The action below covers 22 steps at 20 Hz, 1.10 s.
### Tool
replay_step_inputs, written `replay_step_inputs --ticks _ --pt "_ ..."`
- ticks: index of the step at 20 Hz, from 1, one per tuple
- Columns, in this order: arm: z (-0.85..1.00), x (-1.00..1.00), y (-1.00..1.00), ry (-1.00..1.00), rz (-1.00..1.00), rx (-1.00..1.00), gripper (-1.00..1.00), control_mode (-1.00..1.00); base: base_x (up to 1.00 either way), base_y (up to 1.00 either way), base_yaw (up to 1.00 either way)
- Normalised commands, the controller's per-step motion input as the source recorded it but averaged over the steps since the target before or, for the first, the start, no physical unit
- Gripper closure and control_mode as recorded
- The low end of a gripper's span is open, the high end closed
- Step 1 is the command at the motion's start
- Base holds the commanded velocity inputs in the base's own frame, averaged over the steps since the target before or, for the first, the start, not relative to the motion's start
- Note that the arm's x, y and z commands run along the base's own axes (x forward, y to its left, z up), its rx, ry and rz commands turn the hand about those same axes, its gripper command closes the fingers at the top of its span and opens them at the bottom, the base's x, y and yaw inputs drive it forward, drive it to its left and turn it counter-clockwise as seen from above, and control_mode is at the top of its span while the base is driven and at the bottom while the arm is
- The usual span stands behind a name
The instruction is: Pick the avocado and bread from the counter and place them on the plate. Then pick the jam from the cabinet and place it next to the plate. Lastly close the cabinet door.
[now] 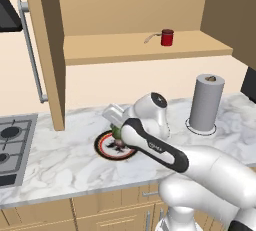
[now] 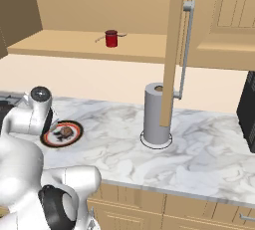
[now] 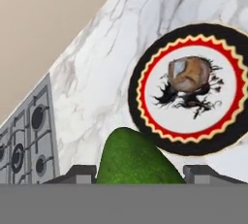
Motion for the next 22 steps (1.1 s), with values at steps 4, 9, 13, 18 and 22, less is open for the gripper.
replay_step_inputs --ticks 4,9,13,18,22 --pt "0.3 -0.08 0.0 0.21 -0.04 -0.05 1.0 -1.0 0.0 0.0 0.0" --pt "0.18 0.0 0.0 0.03 -0.01 -0.3 1.0 -1.0 0.0 0.0 0.0" --pt "-0.01 0.0 0.0 0.0 0.0 -0.38 1.0 -1.0 0.0 0.0 0.0" --pt "-0.13 0.0 0.0 0.04 0.0 -0.15 1.0 -1.0 0.0 0.0 0.0" --pt "-0.33 0.0 -0.01 0.08 0.0 0.0 1.0 -1.0 0.0 0.0 0.0"
